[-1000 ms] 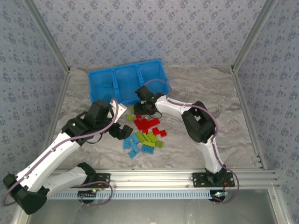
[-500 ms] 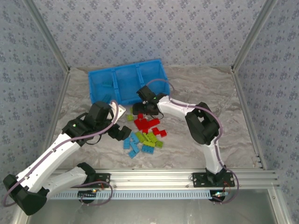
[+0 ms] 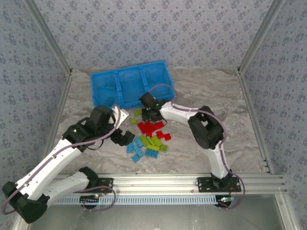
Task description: Sort the legos into containers by color
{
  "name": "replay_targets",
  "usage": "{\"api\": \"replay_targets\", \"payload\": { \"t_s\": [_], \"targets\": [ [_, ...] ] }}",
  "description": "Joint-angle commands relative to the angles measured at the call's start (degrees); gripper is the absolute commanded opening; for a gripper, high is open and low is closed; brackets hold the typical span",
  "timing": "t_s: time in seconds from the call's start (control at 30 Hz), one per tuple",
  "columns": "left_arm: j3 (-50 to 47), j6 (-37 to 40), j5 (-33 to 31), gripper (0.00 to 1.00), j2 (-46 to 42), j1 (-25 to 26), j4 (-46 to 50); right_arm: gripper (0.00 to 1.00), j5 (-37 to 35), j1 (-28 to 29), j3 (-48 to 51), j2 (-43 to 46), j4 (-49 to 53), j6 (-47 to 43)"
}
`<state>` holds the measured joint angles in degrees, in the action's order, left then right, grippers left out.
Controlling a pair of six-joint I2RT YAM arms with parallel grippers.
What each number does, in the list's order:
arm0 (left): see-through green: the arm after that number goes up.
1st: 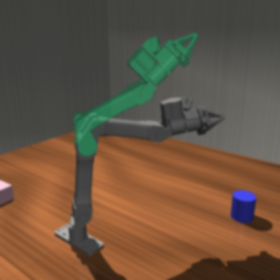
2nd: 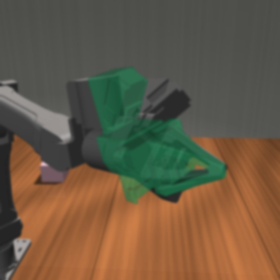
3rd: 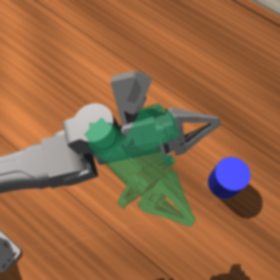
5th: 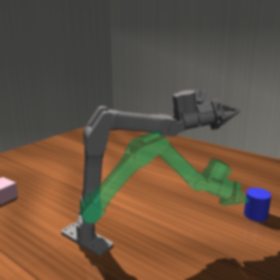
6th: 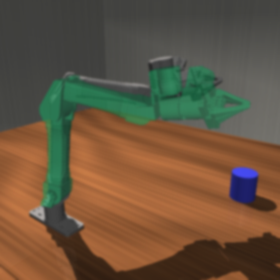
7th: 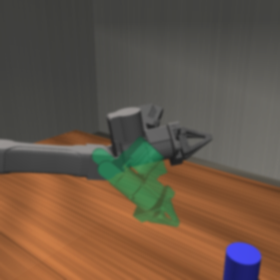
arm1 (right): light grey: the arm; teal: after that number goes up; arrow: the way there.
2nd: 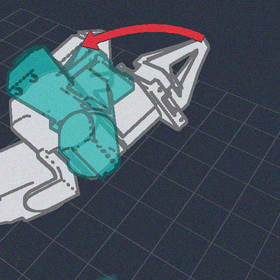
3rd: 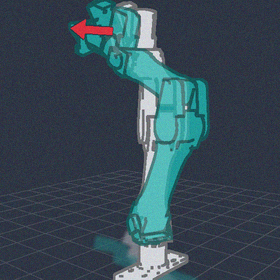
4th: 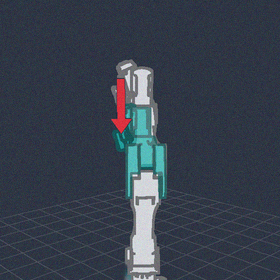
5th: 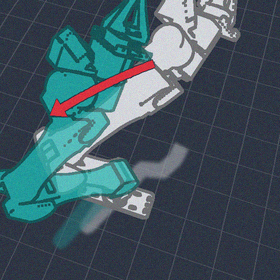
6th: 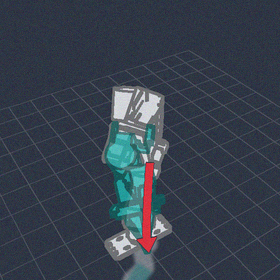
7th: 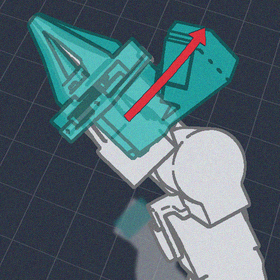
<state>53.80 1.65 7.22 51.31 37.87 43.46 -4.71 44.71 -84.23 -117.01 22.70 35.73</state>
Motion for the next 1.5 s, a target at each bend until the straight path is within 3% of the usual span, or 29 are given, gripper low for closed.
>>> {"api": "replay_targets", "payload": {
  "t_s": [0.0,0.1,0.2,0.4,0.53,0.63,0.77,0.87,1.03,1.17,1.3,1.47],
  "targets": [
    [-0.3,2.1,8.1,0.99,-3.1,-0.3,-3.1,0.27,-5.1,-0.9,5.2,11.4,-4.6,-5.0],
    [-1.0,2.5,8.3,0.99,-5.2,-0.5,-3.9,0.3,-6.8,-3.2,7.7,17.5,-6.9,-10.3],
    [-1.4,2.1,7.1,0.99,-6.4,-1.4,-4.3,0.31,-4.7,-7.3,6.3,17.4,-9.3,-15.7],
    [-1.1,0.5,1.1,0.99,-4.6,-2.9,-3.9,0.32,-0.8,-13.0,-8.3,3.5,-5.0,-18.4],
    [-0.3,0.3,0.6,0.99,-2.5,-2.9,-2.5,0.33,1.1,-15.0,-20.9,-6.4,0.5,-18.9],
    [-0.5,-0.1,0.6,0.99,-2.6,-2.9,-3.0,0.39,1.8,-15.1,-28.1,-12.1,3.6,-19.6],
    [-0.6,-1.2,-0.3,0.99,-2.4,-3.0,-3.2,0.58,1.8,-15.3,-34.6,-16.8,8.1,-18.1],
    [-0.5,-2.1,-1.4,0.99,-1.9,-3.3,-3.2,0.6,1.7,-15.3,-35.4,-16.2,8.8,-17.3],
    [0.5,-8.4,-7.1,0.99,0.3,-4.1,-3.6,0.57,2.5,-15.3,-32.9,-9.7,9.8,-17.3],
    [2.0,-26.8,-16.1,0.99,4.6,-4.0,-3.8,0.59,3.3,-15.4,-23.6,2.1,7.6,-17.5],
    [2.7,-41.0,-17.3,0.96,11.2,-4.0,-5.6,0.64,7.3,-15.1,-10.8,17.6,5.2,-18.9],
    [2.6,-49.1,-16.3,0.95,20.8,-3.3,-11.9,0.72,10.9,-10.5,5.0,36.8,5.5,-21.5]
  ]
}}
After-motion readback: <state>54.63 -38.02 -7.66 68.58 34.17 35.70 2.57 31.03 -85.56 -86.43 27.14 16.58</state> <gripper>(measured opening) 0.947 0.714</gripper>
